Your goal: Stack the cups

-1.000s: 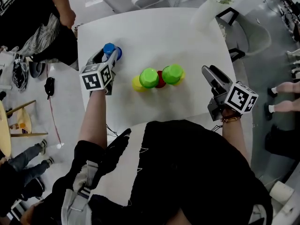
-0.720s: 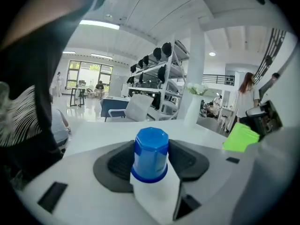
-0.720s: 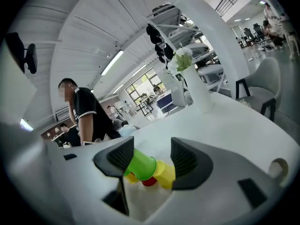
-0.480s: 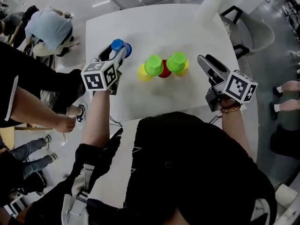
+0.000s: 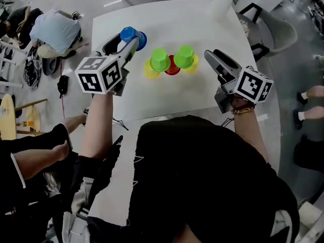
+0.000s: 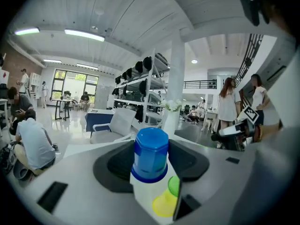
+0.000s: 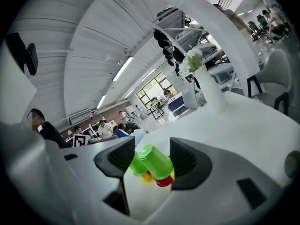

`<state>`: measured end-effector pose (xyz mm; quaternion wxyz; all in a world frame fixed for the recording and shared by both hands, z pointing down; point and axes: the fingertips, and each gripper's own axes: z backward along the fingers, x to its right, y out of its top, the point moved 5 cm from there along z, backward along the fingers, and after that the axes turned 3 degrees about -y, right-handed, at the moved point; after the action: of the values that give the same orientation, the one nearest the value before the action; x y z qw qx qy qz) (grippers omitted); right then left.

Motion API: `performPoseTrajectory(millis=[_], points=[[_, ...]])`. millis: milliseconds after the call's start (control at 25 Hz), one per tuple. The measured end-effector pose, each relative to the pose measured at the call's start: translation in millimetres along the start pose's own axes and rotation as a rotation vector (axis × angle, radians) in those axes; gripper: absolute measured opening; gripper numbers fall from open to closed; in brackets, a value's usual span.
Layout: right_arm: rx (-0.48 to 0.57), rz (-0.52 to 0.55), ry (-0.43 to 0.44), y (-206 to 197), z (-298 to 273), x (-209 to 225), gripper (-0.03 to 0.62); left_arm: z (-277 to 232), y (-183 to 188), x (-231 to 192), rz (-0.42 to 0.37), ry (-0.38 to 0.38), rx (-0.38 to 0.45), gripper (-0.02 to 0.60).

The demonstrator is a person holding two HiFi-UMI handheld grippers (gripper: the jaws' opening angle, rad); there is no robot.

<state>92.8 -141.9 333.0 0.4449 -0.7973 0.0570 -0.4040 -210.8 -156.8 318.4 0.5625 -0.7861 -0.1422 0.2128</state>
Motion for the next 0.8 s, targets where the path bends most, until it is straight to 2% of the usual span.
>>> performPoseTrajectory(millis=[160,320,800], points=[[-0.003,0.011,0.036,1,4,-5,0.237,7,16,28,-0.048,-0.033,-0.001,0.234],[-0.018,0.007,0.064,4,10,0,0.236,7,22,51,-0.076,-0.034,-0.013,0.235],[-0.059,0.001,0.16,19,26,27,0.236,7,33,92,-0.045,0.046,-0.028,0.236]])
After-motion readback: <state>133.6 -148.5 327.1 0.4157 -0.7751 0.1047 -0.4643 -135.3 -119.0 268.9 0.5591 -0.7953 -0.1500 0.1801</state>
